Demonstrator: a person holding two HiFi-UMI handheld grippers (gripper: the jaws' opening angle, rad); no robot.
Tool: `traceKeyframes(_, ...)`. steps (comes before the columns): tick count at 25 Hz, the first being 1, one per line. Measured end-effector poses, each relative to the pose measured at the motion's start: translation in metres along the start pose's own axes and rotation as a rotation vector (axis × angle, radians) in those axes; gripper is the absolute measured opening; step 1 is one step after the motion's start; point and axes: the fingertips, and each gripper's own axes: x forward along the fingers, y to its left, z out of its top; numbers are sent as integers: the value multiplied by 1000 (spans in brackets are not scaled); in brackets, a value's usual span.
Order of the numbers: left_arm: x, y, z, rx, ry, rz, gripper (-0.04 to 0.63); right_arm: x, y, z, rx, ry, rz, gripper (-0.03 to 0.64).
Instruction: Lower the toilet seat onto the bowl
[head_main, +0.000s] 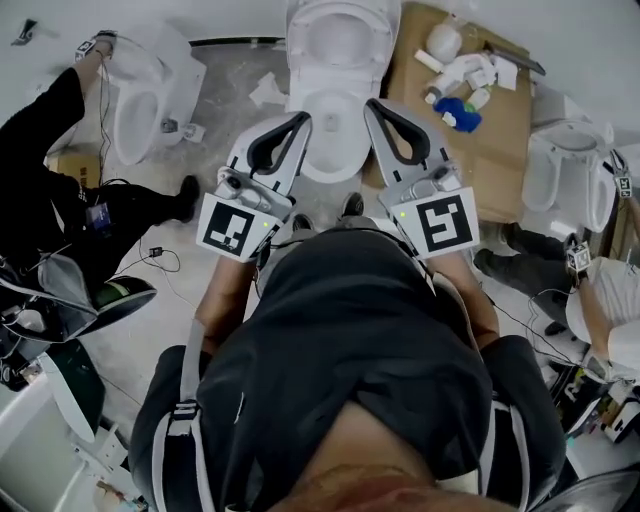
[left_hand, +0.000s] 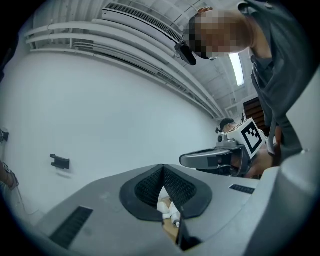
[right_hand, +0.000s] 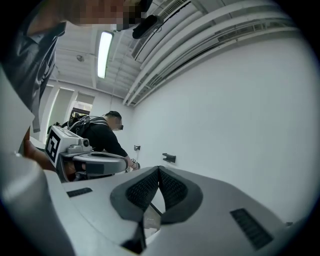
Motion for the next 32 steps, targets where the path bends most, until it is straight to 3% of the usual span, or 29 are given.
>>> traceKeyframes(8, 19, 0, 2, 5, 17, 93, 3, 1, -30, -6, 13, -19, 57, 6)
traceKeyframes(12, 20, 9, -4, -4, 34, 101, 3, 11, -31, -12, 31, -11, 63, 6)
traceKeyframes(32, 41, 134, -15, -72, 6, -100, 3, 119, -38, -11, -7, 90, -138, 6)
